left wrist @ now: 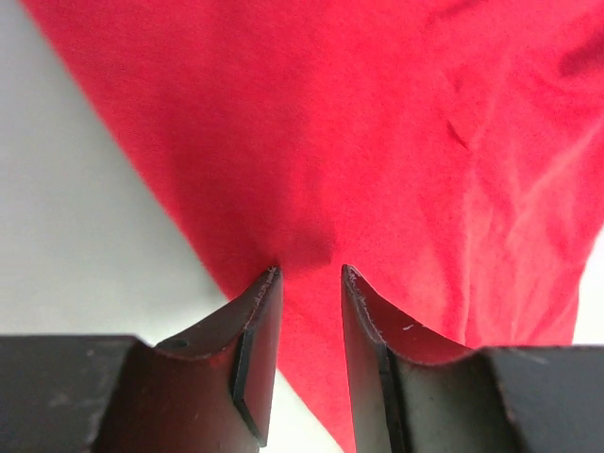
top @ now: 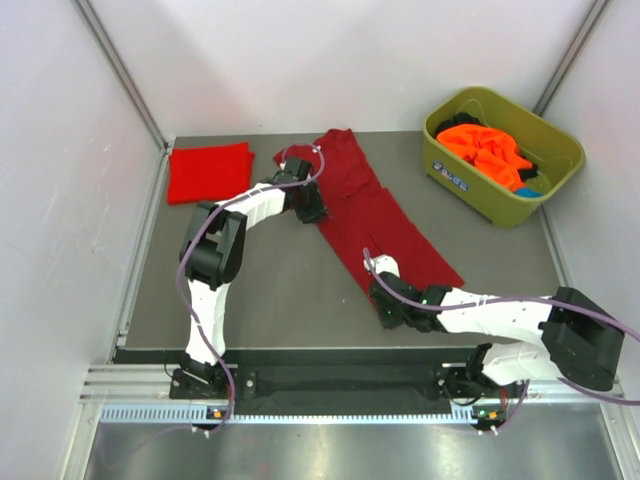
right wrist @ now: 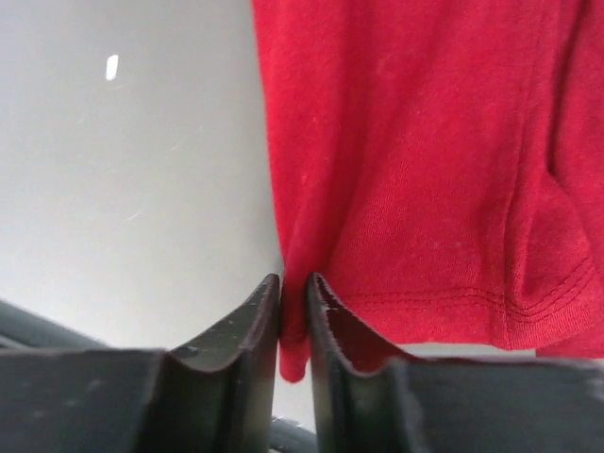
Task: Fold and stack the t-shirts
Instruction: Fold the tshirt
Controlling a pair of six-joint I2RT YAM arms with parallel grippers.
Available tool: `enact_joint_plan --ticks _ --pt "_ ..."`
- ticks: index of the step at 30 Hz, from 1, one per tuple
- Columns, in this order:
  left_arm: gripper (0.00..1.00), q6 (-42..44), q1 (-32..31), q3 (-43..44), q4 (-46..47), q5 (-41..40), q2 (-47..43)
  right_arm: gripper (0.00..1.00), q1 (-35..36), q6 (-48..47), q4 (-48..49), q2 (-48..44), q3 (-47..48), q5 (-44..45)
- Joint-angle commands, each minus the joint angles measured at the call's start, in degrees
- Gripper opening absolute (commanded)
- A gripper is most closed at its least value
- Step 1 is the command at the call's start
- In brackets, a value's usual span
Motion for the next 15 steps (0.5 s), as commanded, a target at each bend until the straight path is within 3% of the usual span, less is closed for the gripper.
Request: enact_joint_plan --ticks 1,6,15 --pt "0.38 2.6 2.8 0.2 -6.4 -7.7 -0.3 0.13 2.8 3.2 1.6 -1.3 0.0 -1.0" --pt "0.40 5.7 7.3 0.1 -6.0 -7.9 -3.2 0.01 6.3 5.7 1.8 0.9 1.5 -1.2" --pt "0.43 10.6 12.6 9.2 -6.8 -4.9 1.6 0.00 15.0 15.2 1.3 13.0 10.9 0.5"
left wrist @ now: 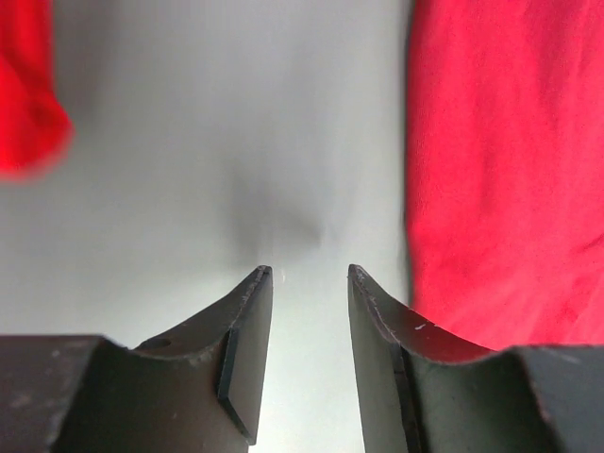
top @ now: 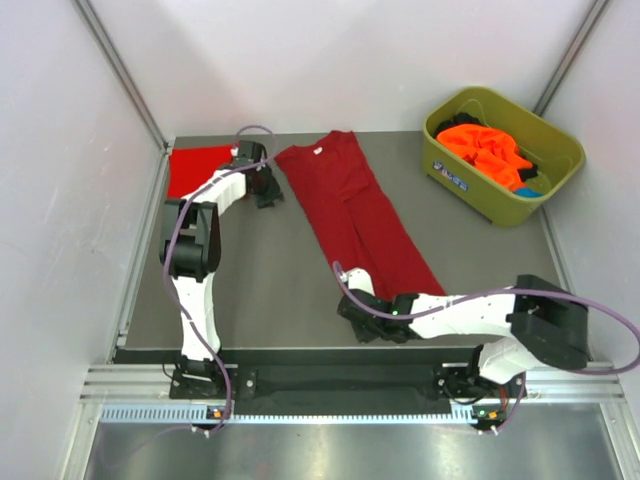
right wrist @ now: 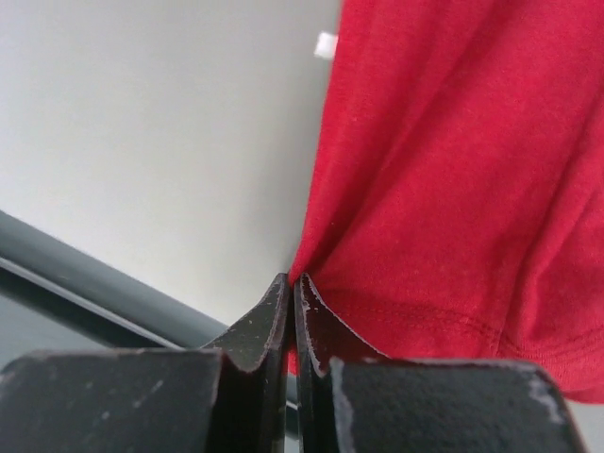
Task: Fold and stack the t-shirts
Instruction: Fold the tshirt
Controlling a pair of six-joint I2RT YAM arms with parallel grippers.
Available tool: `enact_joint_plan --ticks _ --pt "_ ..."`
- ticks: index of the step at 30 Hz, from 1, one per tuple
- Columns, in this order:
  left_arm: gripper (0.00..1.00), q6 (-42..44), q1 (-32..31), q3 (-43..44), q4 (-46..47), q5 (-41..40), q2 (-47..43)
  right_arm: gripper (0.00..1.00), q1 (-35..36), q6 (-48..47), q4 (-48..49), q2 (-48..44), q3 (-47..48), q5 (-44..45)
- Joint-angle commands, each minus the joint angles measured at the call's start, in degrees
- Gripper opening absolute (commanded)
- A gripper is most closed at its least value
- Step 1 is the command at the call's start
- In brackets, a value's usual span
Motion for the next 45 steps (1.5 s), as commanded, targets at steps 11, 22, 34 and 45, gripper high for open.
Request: enact_joint_plan --ticks 11,22,34,45 --pt "0.49 -0.3 -0.7 9.3 5.2 7.0 8.5 0.21 4.5 9.2 -3.9 1.1 8.1 4.2" --pt "0.14 -3.2 -0.6 13.7 8.7 4.9 13.9 0.31 2.5 5.8 -9.8 -8.1 12.6 8.5" --pt "0.00 -5.4 1.4 35.4 5.6 6.2 26.0 0.30 -14.6 -2.2 -6.4 -14.1 7.5 5.2" --pt "0.53 2.4 1.7 16.8 -0.1 3.1 8.2 0.27 -20.8 -12.9 0.9 -2.2 8.4 -9.7"
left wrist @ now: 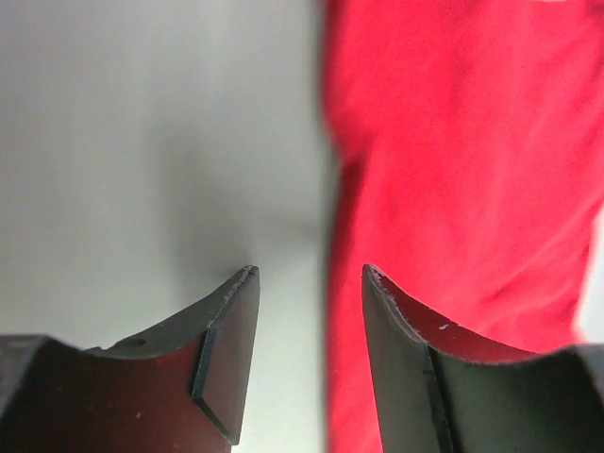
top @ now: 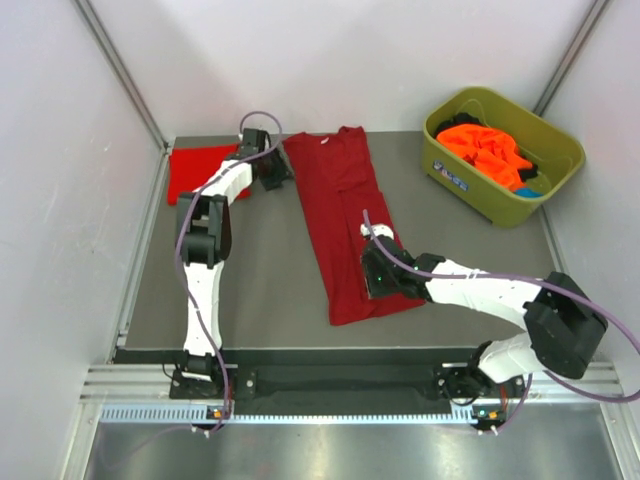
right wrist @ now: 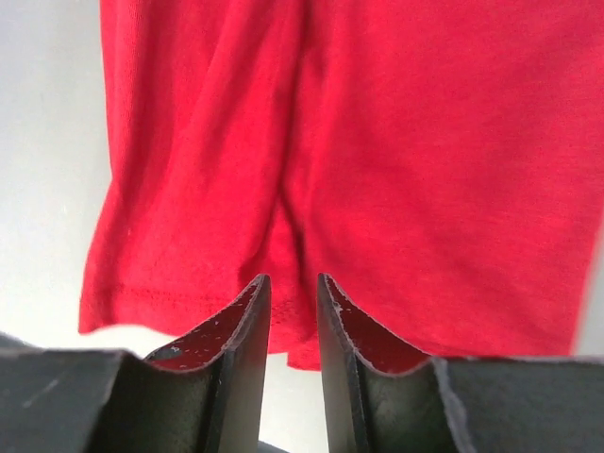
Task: Fold and stack the t-shirts
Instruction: Fold the tshirt
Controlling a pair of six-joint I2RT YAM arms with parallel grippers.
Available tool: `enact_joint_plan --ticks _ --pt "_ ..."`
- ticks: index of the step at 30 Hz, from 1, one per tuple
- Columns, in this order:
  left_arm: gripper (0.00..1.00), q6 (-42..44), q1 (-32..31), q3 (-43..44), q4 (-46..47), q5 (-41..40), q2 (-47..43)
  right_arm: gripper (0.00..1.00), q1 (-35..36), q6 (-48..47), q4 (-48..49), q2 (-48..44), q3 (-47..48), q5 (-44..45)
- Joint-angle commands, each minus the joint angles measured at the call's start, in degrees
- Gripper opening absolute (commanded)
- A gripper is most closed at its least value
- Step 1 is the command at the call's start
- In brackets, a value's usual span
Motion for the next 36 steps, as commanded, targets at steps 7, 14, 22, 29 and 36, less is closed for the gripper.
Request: enact_joint_plan --ticks 7,14,22,29,36 --pt "0.53 4.3 -1.7 -28.9 -4.1 -3.4 -29.3 0.33 0.4 -5.0 7.1 2.0 -2.0 -11.3" --pt "0.52 1.8 -9.1 -49.7 -2.1 1.1 -43.6 0.28 1.0 -2.0 7.1 1.7 -5.2 -10.6" --pt "0.52 -5.0 -17.5 -66.1 4.1 2.5 -55.2 0.06 2.7 2.6 8.1 -0.6 -8.2 -10.3" --pt "0.53 -10.6 -22.7 -74.2 10.3 2.4 -59.3 0.00 3.6 8.5 9.1 -5.3 -10.5 -7.9" --pt "0.56 -9.2 -22.8 -70.8 10.7 -5.6 -55.6 0.11 4.6 9.8 3.9 -8.8 -9.4 -2.3"
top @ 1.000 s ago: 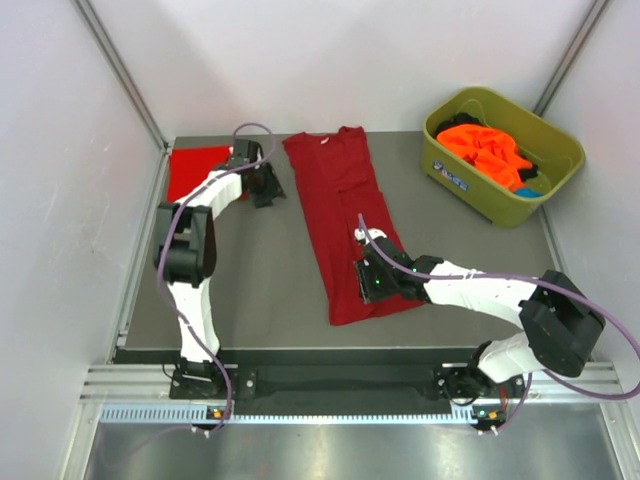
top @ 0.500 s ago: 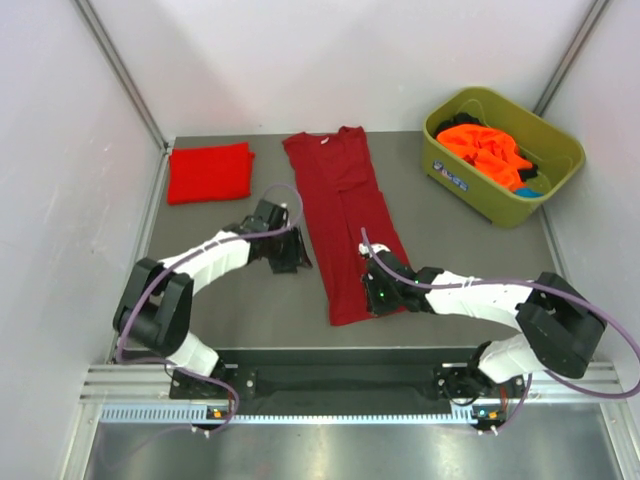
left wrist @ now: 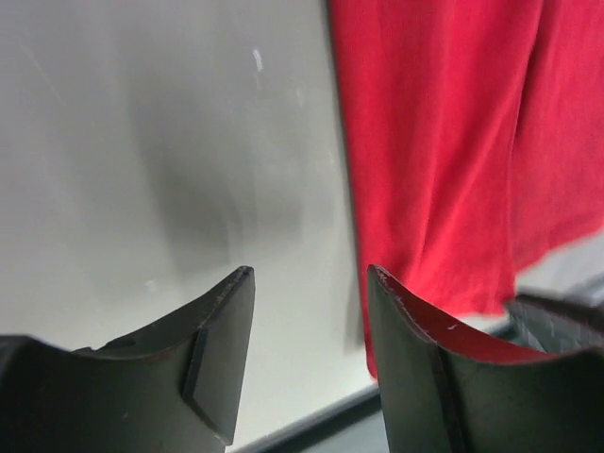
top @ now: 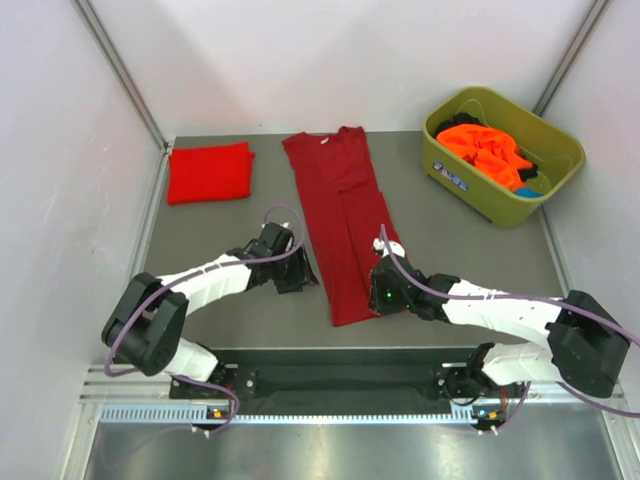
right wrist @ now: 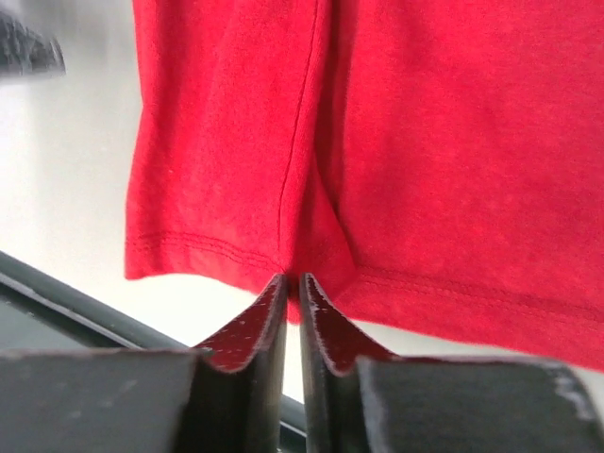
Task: Fold and stack the t-shirts
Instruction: Fold the tshirt
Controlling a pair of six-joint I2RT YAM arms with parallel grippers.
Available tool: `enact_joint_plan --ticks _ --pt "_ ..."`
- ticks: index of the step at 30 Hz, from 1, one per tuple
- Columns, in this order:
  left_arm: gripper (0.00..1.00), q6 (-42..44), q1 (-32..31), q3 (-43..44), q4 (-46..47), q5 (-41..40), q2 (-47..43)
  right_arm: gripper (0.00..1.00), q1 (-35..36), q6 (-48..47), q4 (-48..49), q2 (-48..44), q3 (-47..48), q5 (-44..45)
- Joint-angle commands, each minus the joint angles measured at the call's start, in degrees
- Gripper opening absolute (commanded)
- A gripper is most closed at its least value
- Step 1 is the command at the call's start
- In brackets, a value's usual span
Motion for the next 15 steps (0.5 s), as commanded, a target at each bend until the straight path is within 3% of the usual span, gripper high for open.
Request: enact_joint_plan --ticks 1,5,10,15 --pt "0.56 1.3 1.0 5.8 1.2 -6.4 2.5 0.14 3.1 0.4 -3.2 -2.2 2.7 4.6" --pt "0.57 2.9 3.5 11.8 0.1 -5.2 8.1 0.29 7.8 -0.8 -4.5 -0.7 6.3 8.4" --pt "0.55 3.6 4.9 17.8 -2.4 -4.4 14.1 0.29 9.5 0.2 -4.5 3.9 7.9 10.6" --pt "0.54 3.4 4.9 18.0 -2.1 -2.9 18.0 0.34 9.2 -0.7 -6.1 4.5 7.4 15.7"
